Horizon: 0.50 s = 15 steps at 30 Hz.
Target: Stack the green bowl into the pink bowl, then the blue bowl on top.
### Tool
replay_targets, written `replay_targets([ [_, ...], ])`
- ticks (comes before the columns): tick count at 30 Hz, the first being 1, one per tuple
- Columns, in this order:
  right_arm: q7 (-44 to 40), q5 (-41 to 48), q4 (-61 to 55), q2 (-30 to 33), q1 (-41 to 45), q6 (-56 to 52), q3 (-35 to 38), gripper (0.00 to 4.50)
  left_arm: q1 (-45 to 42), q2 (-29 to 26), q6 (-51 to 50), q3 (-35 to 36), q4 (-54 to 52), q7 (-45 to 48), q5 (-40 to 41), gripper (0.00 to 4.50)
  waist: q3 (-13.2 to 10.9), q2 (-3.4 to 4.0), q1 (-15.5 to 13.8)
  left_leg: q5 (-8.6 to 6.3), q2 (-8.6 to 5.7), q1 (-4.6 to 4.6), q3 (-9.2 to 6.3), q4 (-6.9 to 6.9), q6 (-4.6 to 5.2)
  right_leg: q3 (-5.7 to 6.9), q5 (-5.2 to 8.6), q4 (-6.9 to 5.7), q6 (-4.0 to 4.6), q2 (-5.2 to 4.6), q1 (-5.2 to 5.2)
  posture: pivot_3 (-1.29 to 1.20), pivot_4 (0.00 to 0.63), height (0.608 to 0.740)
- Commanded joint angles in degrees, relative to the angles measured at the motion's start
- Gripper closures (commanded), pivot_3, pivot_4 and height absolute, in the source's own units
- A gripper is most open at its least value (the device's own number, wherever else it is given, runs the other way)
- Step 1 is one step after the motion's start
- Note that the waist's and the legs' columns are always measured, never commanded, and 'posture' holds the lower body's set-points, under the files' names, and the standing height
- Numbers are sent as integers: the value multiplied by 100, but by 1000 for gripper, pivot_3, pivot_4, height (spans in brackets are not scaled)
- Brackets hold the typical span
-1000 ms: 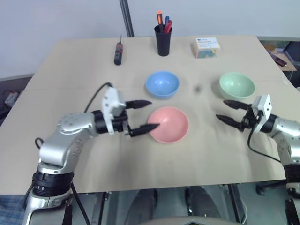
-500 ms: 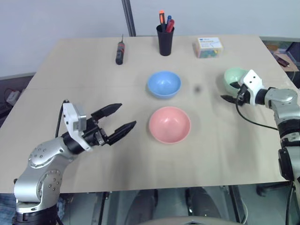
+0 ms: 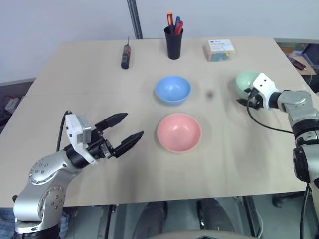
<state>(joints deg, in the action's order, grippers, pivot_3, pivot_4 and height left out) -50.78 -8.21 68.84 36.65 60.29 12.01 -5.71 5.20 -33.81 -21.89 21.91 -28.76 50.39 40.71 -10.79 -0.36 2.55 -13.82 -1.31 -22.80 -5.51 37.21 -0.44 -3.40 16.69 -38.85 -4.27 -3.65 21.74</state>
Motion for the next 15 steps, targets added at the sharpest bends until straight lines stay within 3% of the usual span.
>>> replay_targets([
  [1, 12, -9, -23, 38, 220, 119, 52, 3890, -4, -50, 151, 12, -183, 18, 79, 0, 0, 0, 0, 0, 0, 0, 0, 0, 0, 0, 0, 0, 0, 0, 0, 0, 150, 740],
  [2, 5, -16, -26, 37, 221, 126, 53, 4020, -2, -50, 156, 5, -179, 25, 77, 0, 0, 0, 0, 0, 0, 0, 0, 0, 0, 0, 0, 0, 0, 0, 0, 0, 150, 740],
  [3, 1, -21, -27, 37, 222, 136, 57, 4454, -3, -52, 159, 0, -176, 30, 77, 0, 0, 0, 1, 0, 0, 0, 0, 0, 0, 0, 0, 0, 0, 0, 0, 0, 150, 740],
  [11, -533, 265, -260, 24, 156, 371, 242, 4454, -48, -15, 275, -82, -68, 132, 84, 0, 0, 0, 3, 0, 0, 0, 1, 0, 0, 0, 0, 0, 0, 0, 0, 0, 150, 740],
  [15, -1680, 922, -1334, -41, -114, 361, 375, 4454, -22, -27, 322, -82, 18, 220, 96, 0, -1, 2, 11, 0, 2, 0, 0, -1, 0, 0, 0, 1, 0, 0, 0, 0, 150, 740],
])
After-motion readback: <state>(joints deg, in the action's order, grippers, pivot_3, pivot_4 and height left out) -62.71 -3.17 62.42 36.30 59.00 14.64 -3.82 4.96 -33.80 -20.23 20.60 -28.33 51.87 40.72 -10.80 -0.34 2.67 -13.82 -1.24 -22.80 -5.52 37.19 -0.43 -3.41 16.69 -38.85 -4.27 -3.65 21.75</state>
